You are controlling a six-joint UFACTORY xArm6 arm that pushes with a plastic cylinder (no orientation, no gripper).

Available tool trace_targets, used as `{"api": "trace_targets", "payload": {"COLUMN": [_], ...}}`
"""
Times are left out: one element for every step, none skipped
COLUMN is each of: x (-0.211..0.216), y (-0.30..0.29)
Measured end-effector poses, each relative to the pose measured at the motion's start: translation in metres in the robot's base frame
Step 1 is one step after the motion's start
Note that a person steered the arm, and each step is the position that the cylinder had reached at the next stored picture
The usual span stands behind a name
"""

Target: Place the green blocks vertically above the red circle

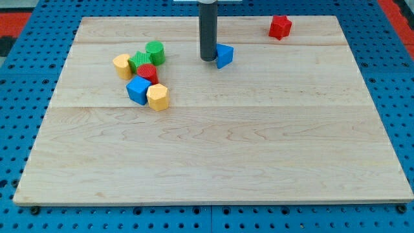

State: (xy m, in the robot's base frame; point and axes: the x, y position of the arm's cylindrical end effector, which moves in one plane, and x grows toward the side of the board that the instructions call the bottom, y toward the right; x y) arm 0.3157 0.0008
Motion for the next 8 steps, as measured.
{"api": "trace_targets", "payload": {"x": [0.004, 0.007, 0.006, -0.029, -0.043, -0.017, 0.017, 0.015], "y": [0.002, 0.022, 0.037, -0.047, -0.1, -0.136, -0.092, -0.123]}}
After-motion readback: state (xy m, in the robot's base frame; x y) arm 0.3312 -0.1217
